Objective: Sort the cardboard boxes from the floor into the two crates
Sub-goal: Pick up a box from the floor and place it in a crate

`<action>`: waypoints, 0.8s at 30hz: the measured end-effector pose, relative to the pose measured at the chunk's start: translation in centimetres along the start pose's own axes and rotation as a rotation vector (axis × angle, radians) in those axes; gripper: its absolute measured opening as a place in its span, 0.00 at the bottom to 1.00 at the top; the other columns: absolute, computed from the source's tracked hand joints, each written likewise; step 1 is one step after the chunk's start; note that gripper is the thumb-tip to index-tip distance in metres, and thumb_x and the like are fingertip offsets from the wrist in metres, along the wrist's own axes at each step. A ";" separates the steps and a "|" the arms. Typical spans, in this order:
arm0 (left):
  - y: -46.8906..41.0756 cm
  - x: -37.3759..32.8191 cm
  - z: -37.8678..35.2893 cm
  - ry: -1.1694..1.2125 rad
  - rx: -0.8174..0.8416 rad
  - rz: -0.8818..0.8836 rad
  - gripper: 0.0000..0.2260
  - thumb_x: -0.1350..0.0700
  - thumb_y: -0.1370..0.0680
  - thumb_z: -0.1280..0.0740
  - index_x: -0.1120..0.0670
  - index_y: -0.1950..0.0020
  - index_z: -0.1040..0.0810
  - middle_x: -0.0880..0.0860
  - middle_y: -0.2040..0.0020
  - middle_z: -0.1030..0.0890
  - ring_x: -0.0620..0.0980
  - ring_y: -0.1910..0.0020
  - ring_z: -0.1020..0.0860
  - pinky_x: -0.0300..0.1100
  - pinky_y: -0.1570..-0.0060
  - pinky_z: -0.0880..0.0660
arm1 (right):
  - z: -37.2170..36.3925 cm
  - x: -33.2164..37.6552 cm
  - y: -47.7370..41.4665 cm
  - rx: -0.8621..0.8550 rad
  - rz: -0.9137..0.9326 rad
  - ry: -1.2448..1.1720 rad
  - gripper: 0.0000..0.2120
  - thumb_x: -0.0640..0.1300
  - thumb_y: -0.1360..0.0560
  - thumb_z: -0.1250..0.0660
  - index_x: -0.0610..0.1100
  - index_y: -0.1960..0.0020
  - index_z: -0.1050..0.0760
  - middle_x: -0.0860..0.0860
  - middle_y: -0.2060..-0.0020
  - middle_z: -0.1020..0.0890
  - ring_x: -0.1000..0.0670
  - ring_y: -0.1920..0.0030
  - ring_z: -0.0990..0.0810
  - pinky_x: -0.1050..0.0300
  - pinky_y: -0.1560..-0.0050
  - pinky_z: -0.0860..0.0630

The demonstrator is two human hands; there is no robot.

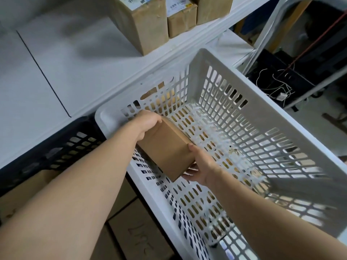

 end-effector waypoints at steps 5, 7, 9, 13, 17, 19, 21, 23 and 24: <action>-1.1 -0.3 -0.9 -0.104 0.064 -0.013 0.25 0.63 0.23 0.37 0.57 0.26 0.37 0.55 0.24 0.38 0.54 0.26 0.39 0.48 0.29 0.42 | -1.4 -0.8 -1.1 0.017 -0.034 -0.020 0.18 0.53 0.22 0.36 0.43 0.40 0.35 0.42 0.47 0.28 0.41 0.52 0.24 0.43 0.55 0.20; -1.5 -0.1 -1.2 -0.138 0.073 -0.009 0.25 0.64 0.22 0.39 0.58 0.25 0.38 0.56 0.24 0.38 0.55 0.27 0.39 0.49 0.30 0.42 | -2.0 -0.8 -1.5 0.015 -0.028 -0.012 0.19 0.52 0.21 0.38 0.42 0.36 0.35 0.42 0.42 0.29 0.40 0.50 0.23 0.41 0.53 0.19; -1.8 -0.1 -1.1 -0.161 0.062 -0.009 0.24 0.64 0.22 0.39 0.59 0.26 0.38 0.57 0.25 0.38 0.56 0.27 0.38 0.48 0.30 0.41 | -2.3 -0.7 -1.8 0.003 -0.020 0.013 0.21 0.51 0.20 0.40 0.42 0.32 0.36 0.42 0.36 0.31 0.39 0.50 0.23 0.40 0.50 0.19; -1.7 -0.4 -0.6 -0.153 0.013 -0.039 0.22 0.65 0.22 0.40 0.59 0.27 0.35 0.57 0.26 0.35 0.55 0.29 0.36 0.45 0.34 0.39 | -2.4 -0.7 -2.0 0.001 -0.029 0.018 0.22 0.48 0.18 0.43 0.41 0.28 0.40 0.41 0.32 0.33 0.38 0.50 0.23 0.41 0.48 0.20; -0.5 -1.4 0.5 -0.117 -0.050 -0.096 0.20 0.65 0.23 0.40 0.59 0.31 0.28 0.56 0.30 0.29 0.55 0.32 0.32 0.41 0.40 0.37 | -1.6 0.2 -1.3 -0.036 0.020 0.066 0.20 0.43 0.18 0.43 0.39 0.28 0.39 0.41 0.38 0.32 0.42 0.58 0.22 0.46 0.49 0.21; 0.6 -2.2 1.4 -0.092 -0.071 -0.117 0.17 0.64 0.23 0.39 0.59 0.33 0.26 0.57 0.32 0.27 0.55 0.33 0.31 0.45 0.34 0.34 | -1.1 0.8 -0.4 -0.072 0.053 0.127 0.19 0.44 0.19 0.42 0.40 0.30 0.35 0.43 0.41 0.29 0.44 0.61 0.22 0.46 0.42 0.23; 2.1 -3.5 2.3 -0.055 -0.087 -0.147 0.15 0.63 0.23 0.38 0.58 0.37 0.23 0.57 0.37 0.24 0.55 0.37 0.28 0.49 0.35 0.31 | -0.7 1.9 1.2 -0.097 0.107 0.152 0.14 0.44 0.20 0.41 0.39 0.37 0.28 0.45 0.55 0.27 0.47 0.59 0.24 0.53 0.45 0.23; 4.4 -5.2 2.4 -0.007 -0.046 -0.203 0.10 0.63 0.23 0.38 0.57 0.44 0.22 0.56 0.45 0.24 0.53 0.46 0.26 0.43 0.45 0.27 | -0.3 3.3 3.6 -0.111 0.157 0.152 0.07 0.43 0.21 0.40 0.40 0.49 0.26 0.47 0.63 0.30 0.47 0.58 0.29 0.56 0.54 0.28; 5.9 -6.3 2.2 0.016 -0.014 -0.238 0.08 0.64 0.23 0.38 0.56 0.48 0.24 0.56 0.49 0.26 0.52 0.50 0.28 0.39 0.54 0.29 | -0.1 4.1 4.9 -0.122 0.191 0.160 0.06 0.43 0.21 0.40 0.41 0.52 0.27 0.47 0.64 0.30 0.47 0.58 0.30 0.55 0.54 0.29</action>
Point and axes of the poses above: each hand's wrist, its own y-axis away from the middle knuckle, its own z-axis out of the back of the hand, x = y × z, the point moved 10 cm from there along -y, towards the middle knuckle
